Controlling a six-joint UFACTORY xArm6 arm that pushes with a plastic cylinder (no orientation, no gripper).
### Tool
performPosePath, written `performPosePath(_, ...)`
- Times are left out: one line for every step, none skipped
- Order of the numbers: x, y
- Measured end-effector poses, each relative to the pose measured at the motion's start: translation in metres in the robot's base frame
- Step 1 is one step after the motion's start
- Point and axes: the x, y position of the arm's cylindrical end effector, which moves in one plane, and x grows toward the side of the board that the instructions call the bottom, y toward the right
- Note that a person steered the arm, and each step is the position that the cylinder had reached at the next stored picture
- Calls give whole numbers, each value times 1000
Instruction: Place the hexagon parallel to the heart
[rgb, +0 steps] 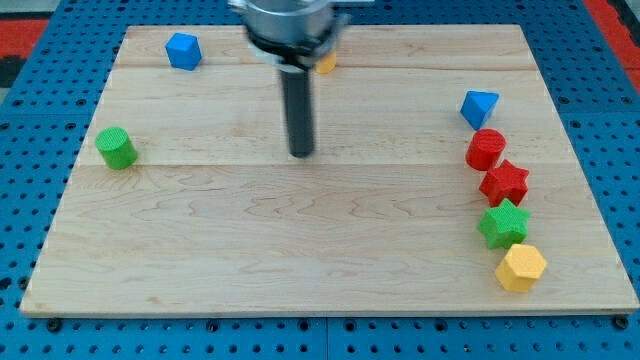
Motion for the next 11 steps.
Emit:
performPosePath(86,34)
performPosePath(170,75)
performPosePath(172,102)
performPosePath(170,166)
performPosePath(171,211)
performPosePath(165,230)
performPosePath(154,191)
performPosePath(136,95)
performPosePath(129,120)
performPosePath(151,126)
performPosePath(138,208)
